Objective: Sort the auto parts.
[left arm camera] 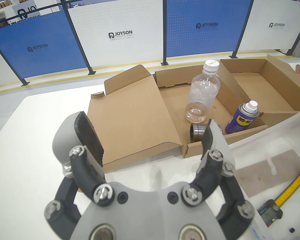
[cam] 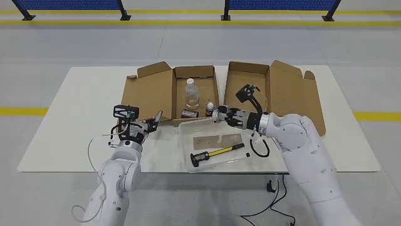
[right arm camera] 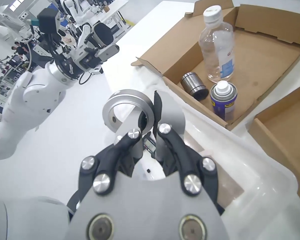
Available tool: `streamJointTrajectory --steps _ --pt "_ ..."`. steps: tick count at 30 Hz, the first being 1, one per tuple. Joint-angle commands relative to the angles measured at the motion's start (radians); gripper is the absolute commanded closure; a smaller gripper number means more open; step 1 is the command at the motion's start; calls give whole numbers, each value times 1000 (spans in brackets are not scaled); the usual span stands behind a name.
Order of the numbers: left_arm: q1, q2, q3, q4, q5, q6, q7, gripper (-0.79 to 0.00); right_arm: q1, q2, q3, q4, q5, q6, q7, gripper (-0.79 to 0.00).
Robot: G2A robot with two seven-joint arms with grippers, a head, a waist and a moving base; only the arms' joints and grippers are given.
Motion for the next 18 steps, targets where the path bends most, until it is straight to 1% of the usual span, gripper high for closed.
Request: streamJointTrajectory --steps 1,3,8,11,14,18 --pt "0 0 0 0 0 0 0 -785 0 2 2 -4 -20 19 -30 0" --pt "0 0 0 0 0 0 0 -785 2 5 10 -15 -57 40 -69 0" --pt "0 0 0 0 0 0 0 -785 -6 8 41 -43 -143 149 -221 0" --pt "0 0 0 0 0 0 0 -785 1 10 54 -50 -232 247 -299 0" --pt "0 0 0 0 0 0 0 -785 27 8 54 -21 -299 396 -325 0" --pt "0 0 0 0 0 0 0 -785 82 0 42 47 -355 564 -366 0"
